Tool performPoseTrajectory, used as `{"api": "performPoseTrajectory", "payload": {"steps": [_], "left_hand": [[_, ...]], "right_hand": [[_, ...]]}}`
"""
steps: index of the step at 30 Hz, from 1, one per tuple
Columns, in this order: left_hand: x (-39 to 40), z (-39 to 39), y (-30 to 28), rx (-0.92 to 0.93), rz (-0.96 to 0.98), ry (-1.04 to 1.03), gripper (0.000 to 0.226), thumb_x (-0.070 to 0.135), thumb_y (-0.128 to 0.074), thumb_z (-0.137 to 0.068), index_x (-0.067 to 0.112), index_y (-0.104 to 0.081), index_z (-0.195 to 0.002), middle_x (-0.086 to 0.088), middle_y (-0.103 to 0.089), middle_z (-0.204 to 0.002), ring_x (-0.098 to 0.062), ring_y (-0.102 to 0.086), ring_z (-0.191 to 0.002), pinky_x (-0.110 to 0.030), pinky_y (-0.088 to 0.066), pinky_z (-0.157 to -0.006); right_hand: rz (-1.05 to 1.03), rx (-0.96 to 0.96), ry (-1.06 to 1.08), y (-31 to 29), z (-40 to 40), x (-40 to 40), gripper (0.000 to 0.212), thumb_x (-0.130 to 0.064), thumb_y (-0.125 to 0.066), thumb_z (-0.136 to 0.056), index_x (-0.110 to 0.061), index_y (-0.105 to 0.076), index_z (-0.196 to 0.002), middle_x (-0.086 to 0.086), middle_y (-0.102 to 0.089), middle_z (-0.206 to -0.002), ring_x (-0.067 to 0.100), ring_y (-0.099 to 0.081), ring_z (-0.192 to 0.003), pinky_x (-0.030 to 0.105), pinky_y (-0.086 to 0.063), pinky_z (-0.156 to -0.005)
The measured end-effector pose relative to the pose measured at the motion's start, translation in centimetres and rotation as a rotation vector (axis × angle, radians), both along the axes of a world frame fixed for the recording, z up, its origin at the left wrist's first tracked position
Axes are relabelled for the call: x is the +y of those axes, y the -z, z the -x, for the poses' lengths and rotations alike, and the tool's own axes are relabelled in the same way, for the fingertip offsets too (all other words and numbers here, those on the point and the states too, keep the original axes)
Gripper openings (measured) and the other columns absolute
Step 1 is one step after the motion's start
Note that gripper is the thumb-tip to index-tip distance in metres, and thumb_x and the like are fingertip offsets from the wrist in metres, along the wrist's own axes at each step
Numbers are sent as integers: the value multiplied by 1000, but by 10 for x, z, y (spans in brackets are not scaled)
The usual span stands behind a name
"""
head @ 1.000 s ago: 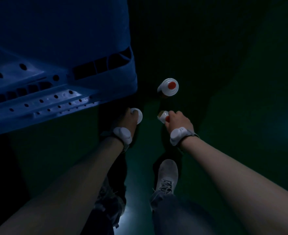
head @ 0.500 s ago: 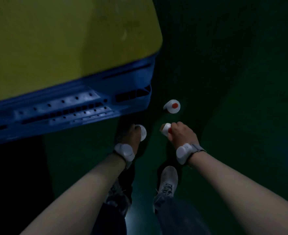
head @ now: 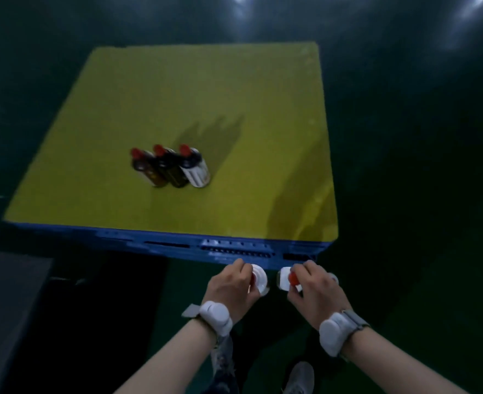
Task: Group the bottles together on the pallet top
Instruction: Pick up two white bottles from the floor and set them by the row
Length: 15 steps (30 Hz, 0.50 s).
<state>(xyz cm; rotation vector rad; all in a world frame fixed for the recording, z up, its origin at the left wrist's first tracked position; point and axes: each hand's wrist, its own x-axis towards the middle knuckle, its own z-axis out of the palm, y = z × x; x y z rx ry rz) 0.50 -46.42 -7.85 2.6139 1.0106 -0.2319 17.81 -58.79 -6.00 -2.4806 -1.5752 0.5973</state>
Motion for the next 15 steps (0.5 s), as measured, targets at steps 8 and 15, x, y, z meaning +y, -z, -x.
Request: {"api": "performPoseTrajectory", "payload": {"steps": [8, 15], "left_hand": [[120, 73, -72, -100, -98, -148, 24, 41, -61, -93, 17, -62, -96, -1, -61, -98, -25, -64, -83, -36, -56, -66], [247, 117, -59, -145, -117, -254, 25, 36, -62, -102, 12, -64, -111, -7, -61, -107, -29, -64, -89, -37, -51, -73]], "right_hand": [[-150, 66, -117, -70, 56, 134, 17, -26, -63, -94, -11, -66, -103, 6, -62, -98, 26, -62, -85, 35, -53, -70], [-204, 86, -133, -54, 95, 268, 19, -28, -62, -95, -10, -64, -102, 8, -60, -98, 27, -60, -83, 41, -54, -67]]}}
